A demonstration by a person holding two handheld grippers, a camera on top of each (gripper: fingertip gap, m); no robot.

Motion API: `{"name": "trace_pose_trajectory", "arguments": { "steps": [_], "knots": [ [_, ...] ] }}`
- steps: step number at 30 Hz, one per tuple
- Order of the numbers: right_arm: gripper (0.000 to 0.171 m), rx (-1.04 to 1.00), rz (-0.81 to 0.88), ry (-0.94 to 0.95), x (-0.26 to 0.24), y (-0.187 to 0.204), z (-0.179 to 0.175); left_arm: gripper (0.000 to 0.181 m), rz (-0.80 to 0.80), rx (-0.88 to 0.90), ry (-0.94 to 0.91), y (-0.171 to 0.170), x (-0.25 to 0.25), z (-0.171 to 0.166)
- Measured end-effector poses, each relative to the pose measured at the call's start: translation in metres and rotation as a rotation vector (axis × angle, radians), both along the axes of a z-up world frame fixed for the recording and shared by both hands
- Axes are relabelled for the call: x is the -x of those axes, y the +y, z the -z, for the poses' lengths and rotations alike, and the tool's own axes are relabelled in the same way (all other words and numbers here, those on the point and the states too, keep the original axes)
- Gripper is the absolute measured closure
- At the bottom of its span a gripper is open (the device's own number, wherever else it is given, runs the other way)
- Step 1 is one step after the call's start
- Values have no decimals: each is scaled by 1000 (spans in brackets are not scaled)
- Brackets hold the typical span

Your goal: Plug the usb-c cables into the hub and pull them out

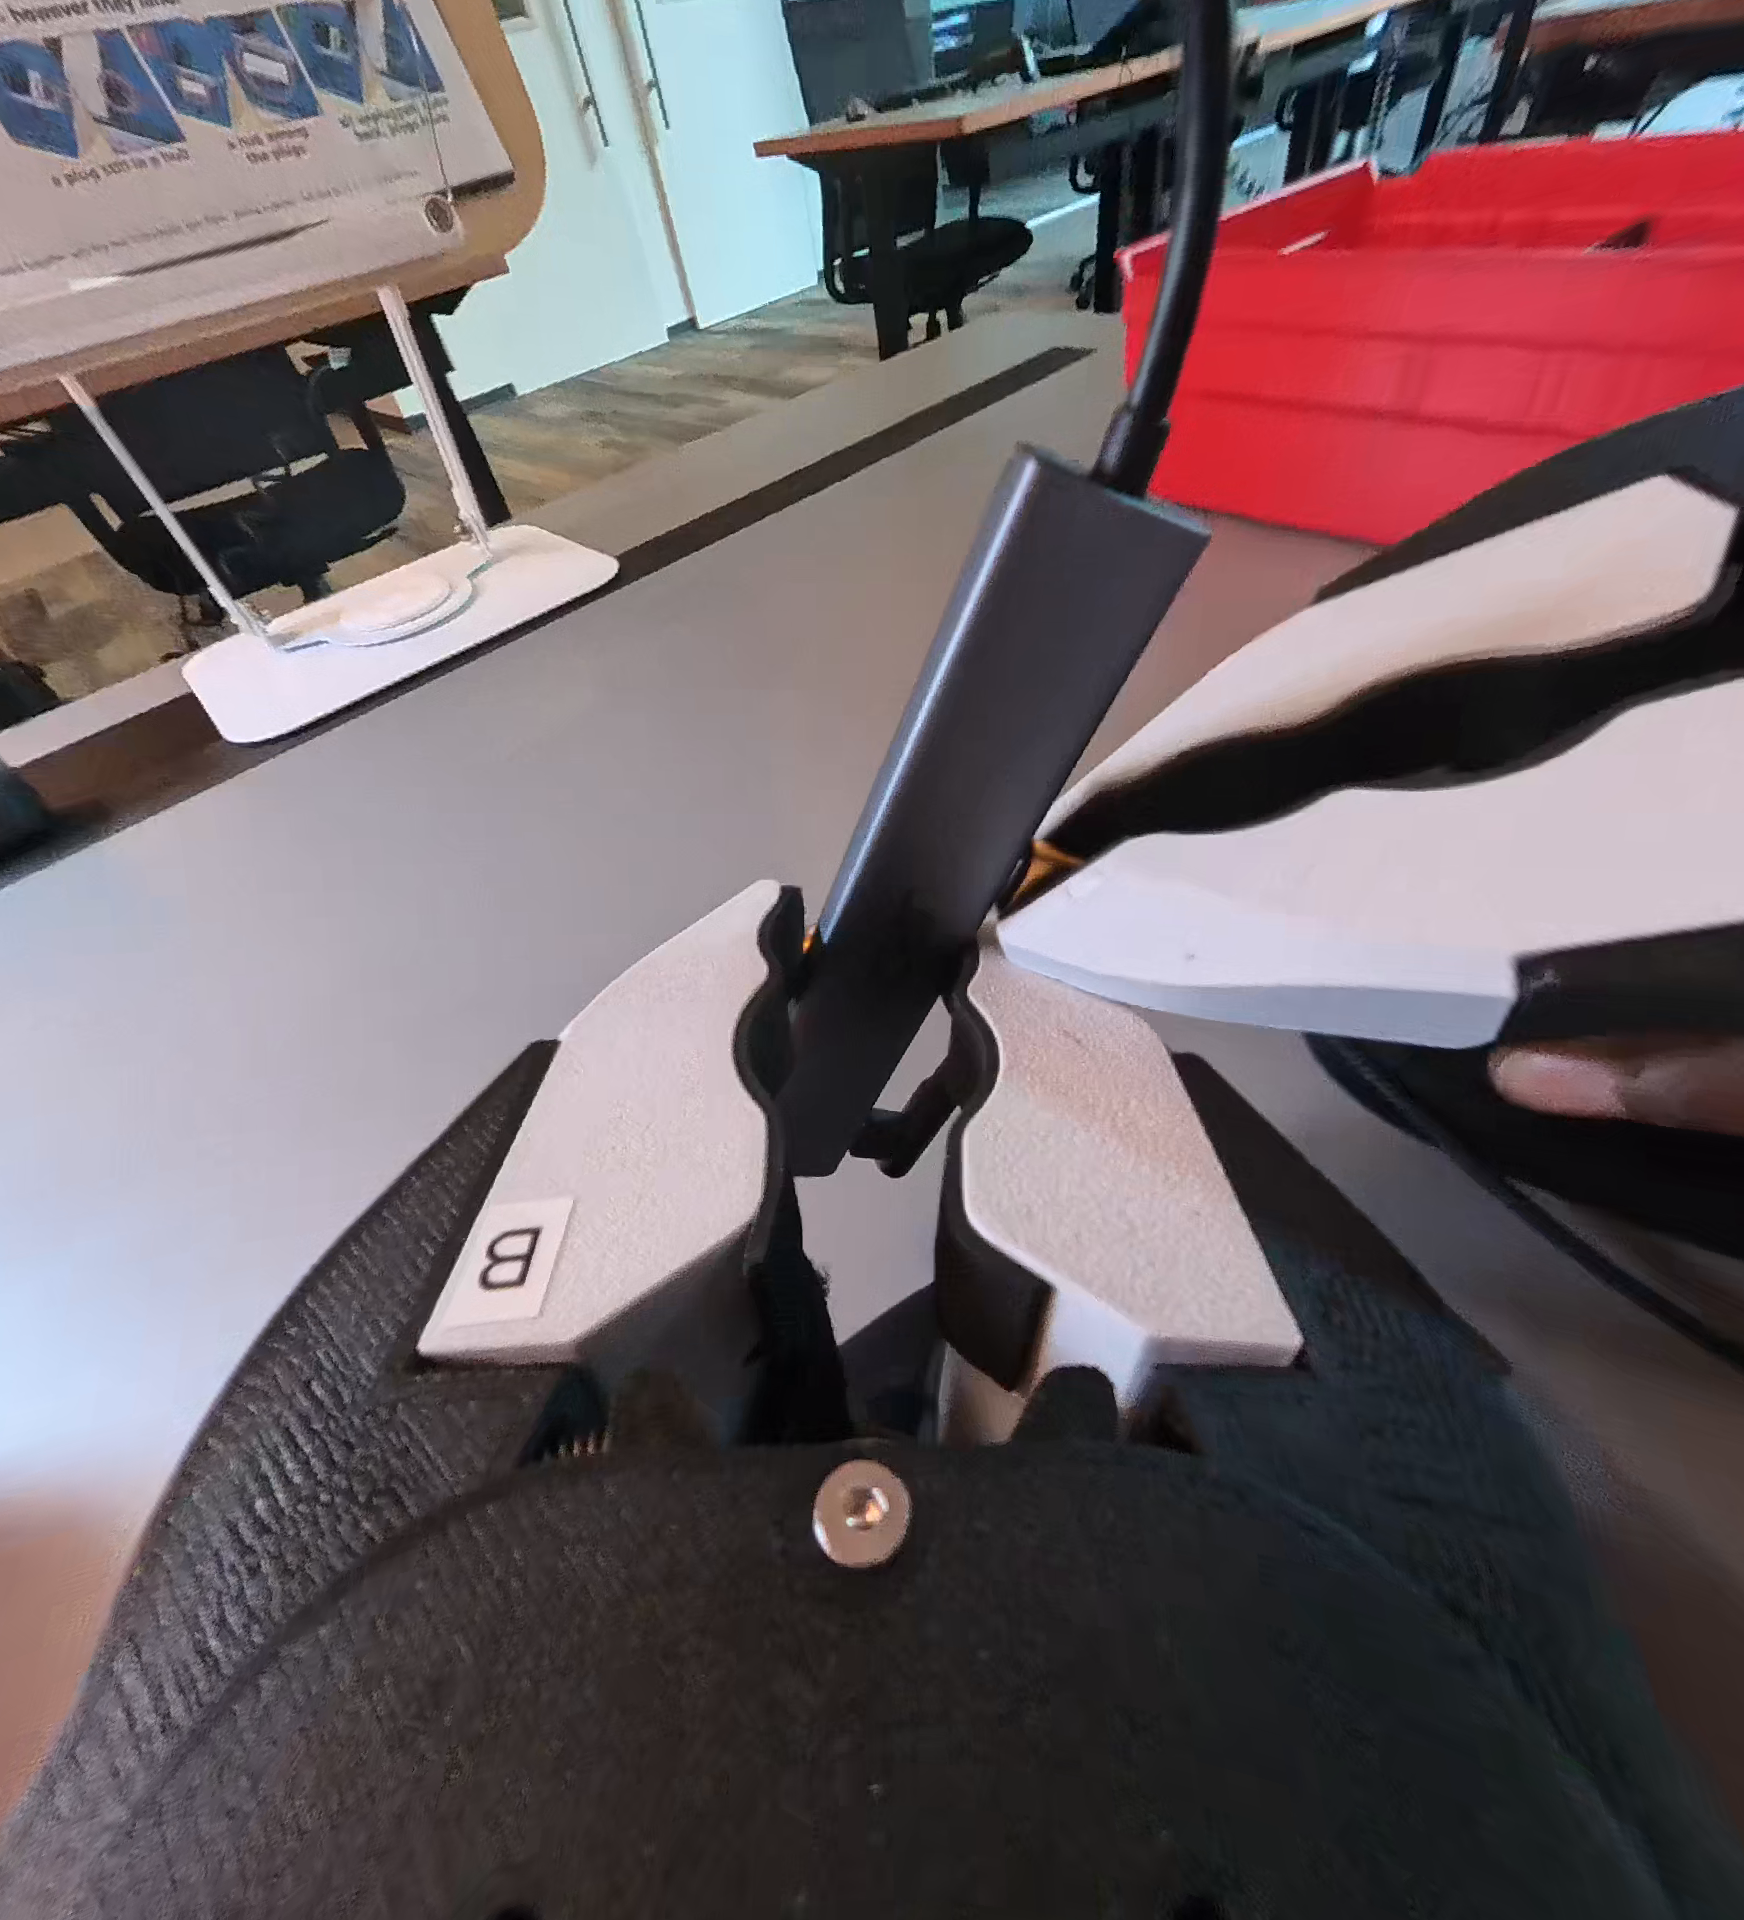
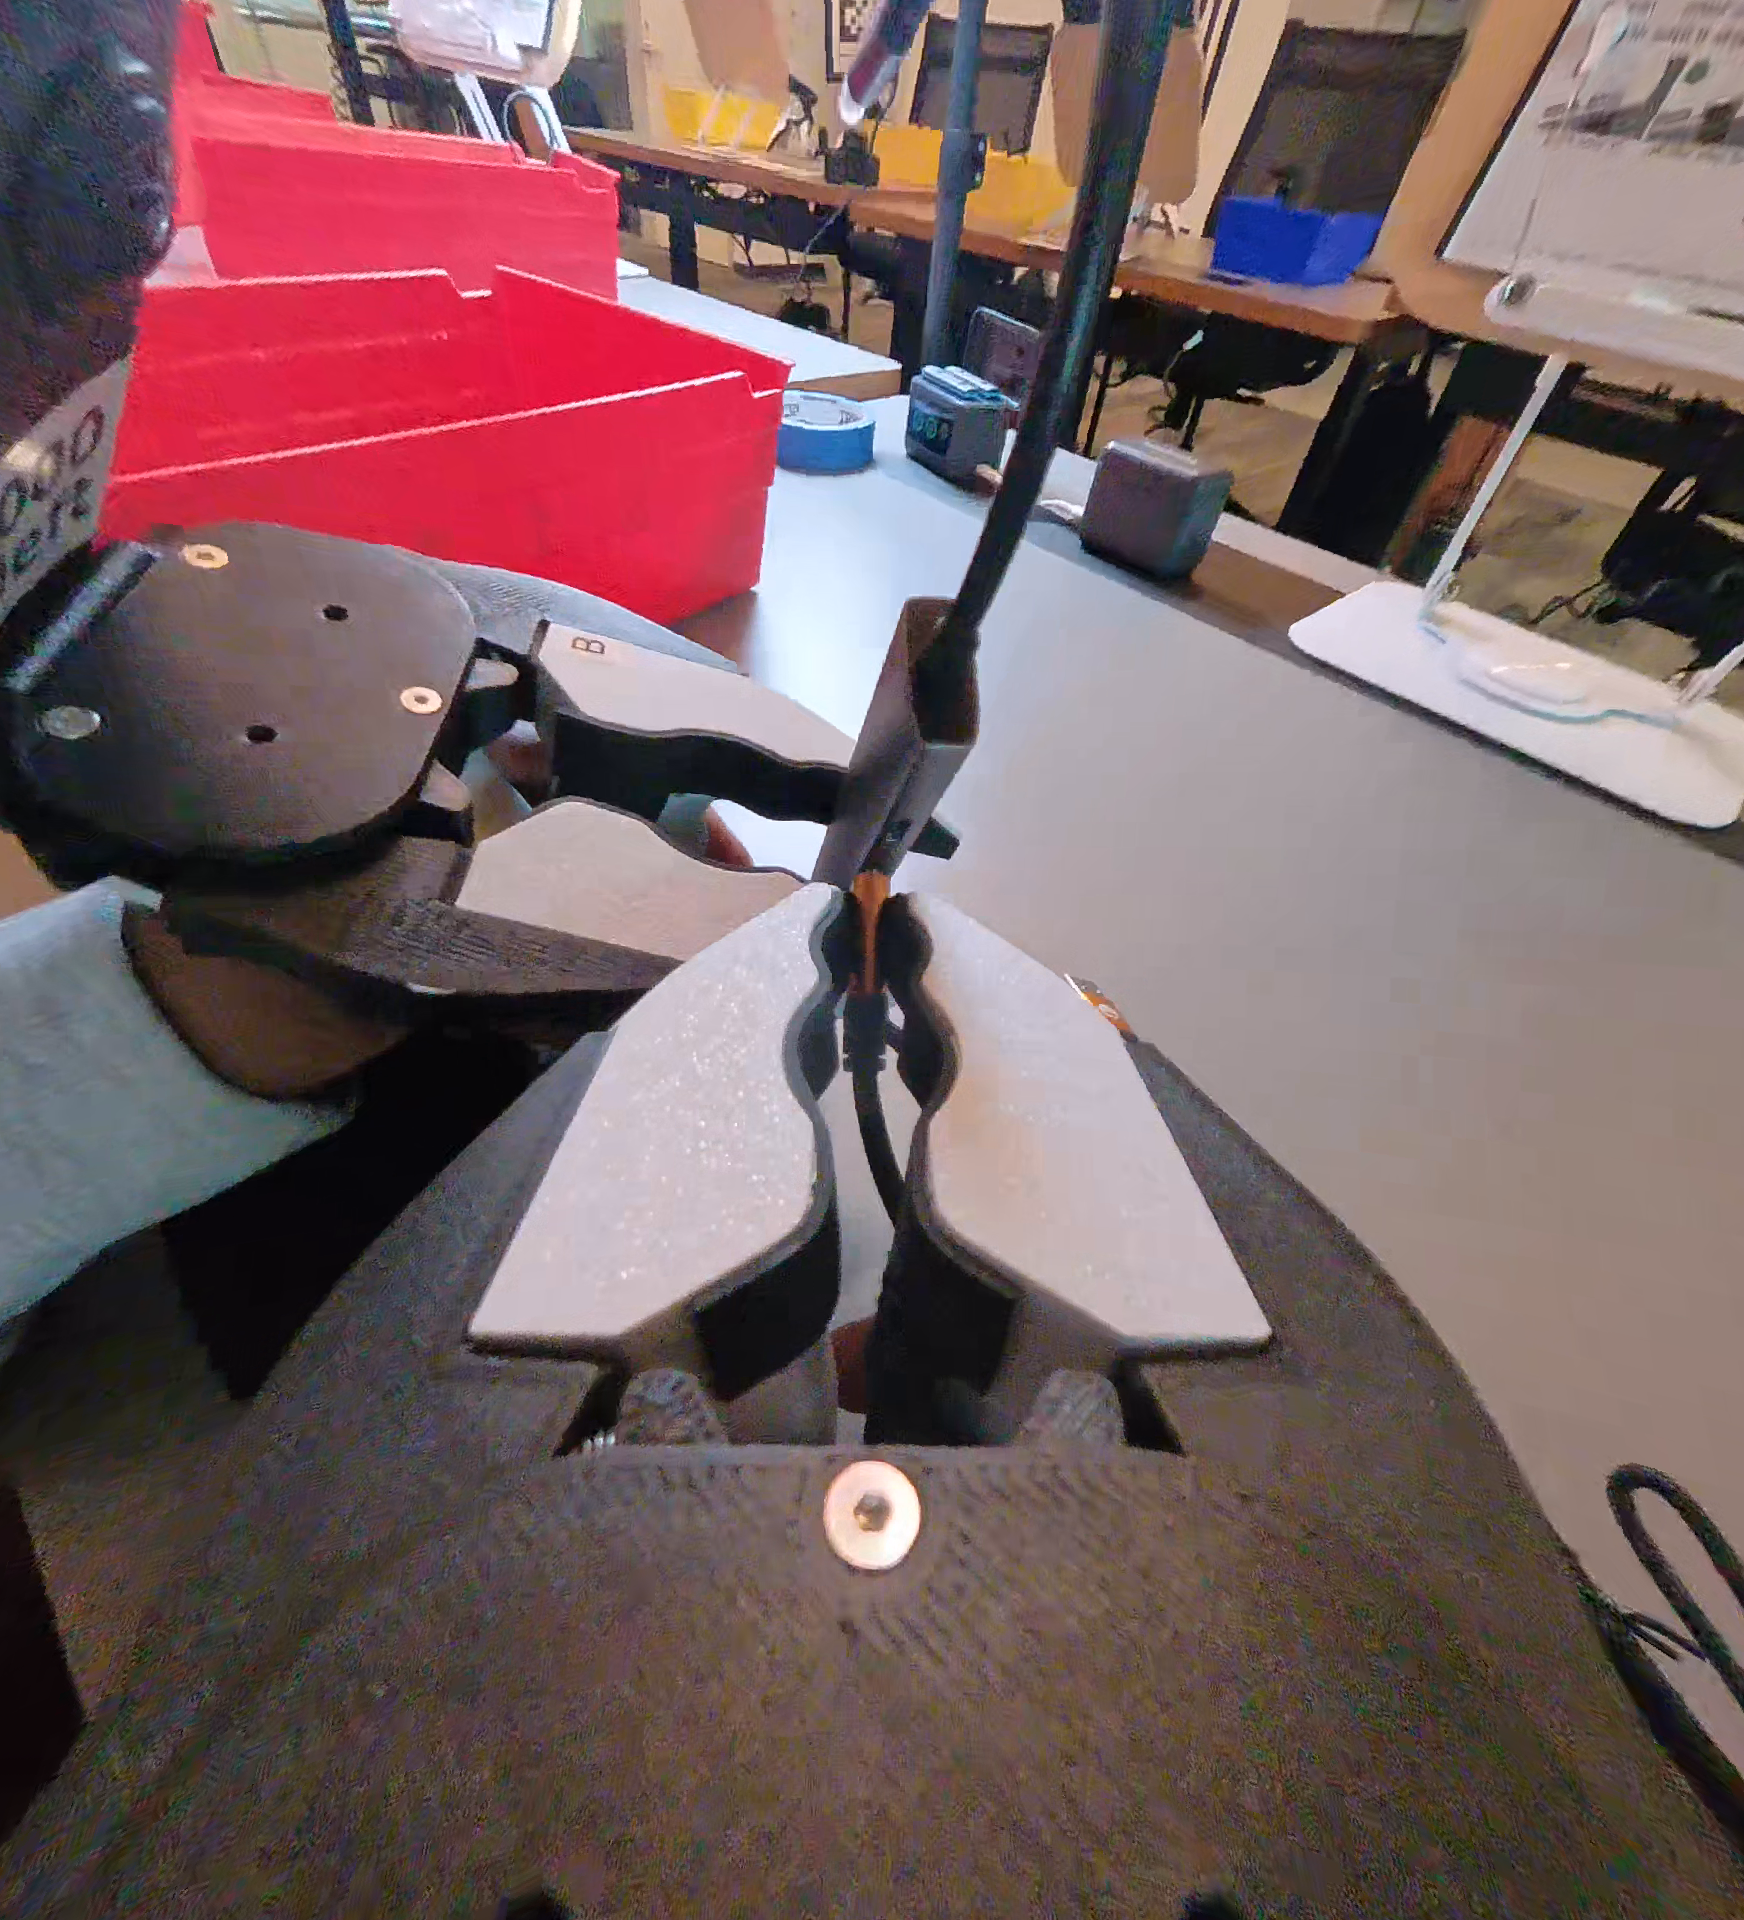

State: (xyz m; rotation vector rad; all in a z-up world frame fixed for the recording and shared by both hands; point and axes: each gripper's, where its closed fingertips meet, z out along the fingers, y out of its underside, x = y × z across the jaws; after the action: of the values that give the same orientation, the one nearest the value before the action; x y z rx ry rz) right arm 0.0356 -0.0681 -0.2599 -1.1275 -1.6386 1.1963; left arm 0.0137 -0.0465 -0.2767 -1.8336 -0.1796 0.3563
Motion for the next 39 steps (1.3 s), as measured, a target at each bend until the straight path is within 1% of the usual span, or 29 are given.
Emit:
{"name": "trace_pose_trajectory", "arguments": {
  "steps": [3,5,8,9,10,12,14,15,17,18,20,21,22,24,26,28,29,32,35,36,39],
  "knots": [
    [163,-107,-1,20,-3,1,-4,155,-13,-14,24,0,-3,-4],
    [163,-150,-58,4,-4,-1,-6,157,34,-16,15,0,-7,-4],
    [162,-191,-105,-72,-7,2,-2,158,35,65,155,1,-9,-1],
    [155,-187,-90,-81,-8,5,-2,158,40,68,162,1,-11,0],
    [154,-192,-90,-76,-9,5,-2,158,53,67,173,1,-13,0],
    [163,-192,-110,-80,-12,2,-2,158,44,63,200,1,-14,-2],
    [163,-210,-130,-54,-12,0,-1,158,29,56,212,-1,-12,-3],
    [164,-154,-132,-35,-12,-1,-2,158,16,36,207,-2,-11,-5],
    [164,-46,-118,-14,-16,-3,-2,155,46,-1,150,-3,-13,-6],
    [164,-86,-86,8,-18,-3,-1,154,71,-5,128,-2,-15,-4],
    [163,-232,-41,47,-23,-3,-1,154,109,-27,88,-3,-18,-4],
    [163,-227,-52,49,-26,-3,-1,155,92,-55,59,-5,-13,-6],
    [163,-198,-57,36,-29,-2,0,154,123,-39,30,-3,-16,-3],
    [163,-230,-63,-1,-30,9,5,156,82,41,107,4,-16,2],
    [163,-150,-84,-24,-31,11,5,156,124,35,70,7,-19,4],
    [163,-255,-112,-54,-29,11,9,158,122,72,125,7,-19,8],
    [163,-291,-138,-77,-29,11,10,159,126,84,117,7,-20,10],
    [163,-297,-236,-143,-31,8,9,159,154,75,134,6,-22,7],
    [161,-395,-270,-244,-34,11,22,159,142,149,217,8,-23,15],
    [161,-397,-267,-264,-34,12,23,159,139,160,231,8,-23,16],
    [162,-319,-265,-344,-35,12,29,159,130,188,272,8,-23,19]
  ]
}}
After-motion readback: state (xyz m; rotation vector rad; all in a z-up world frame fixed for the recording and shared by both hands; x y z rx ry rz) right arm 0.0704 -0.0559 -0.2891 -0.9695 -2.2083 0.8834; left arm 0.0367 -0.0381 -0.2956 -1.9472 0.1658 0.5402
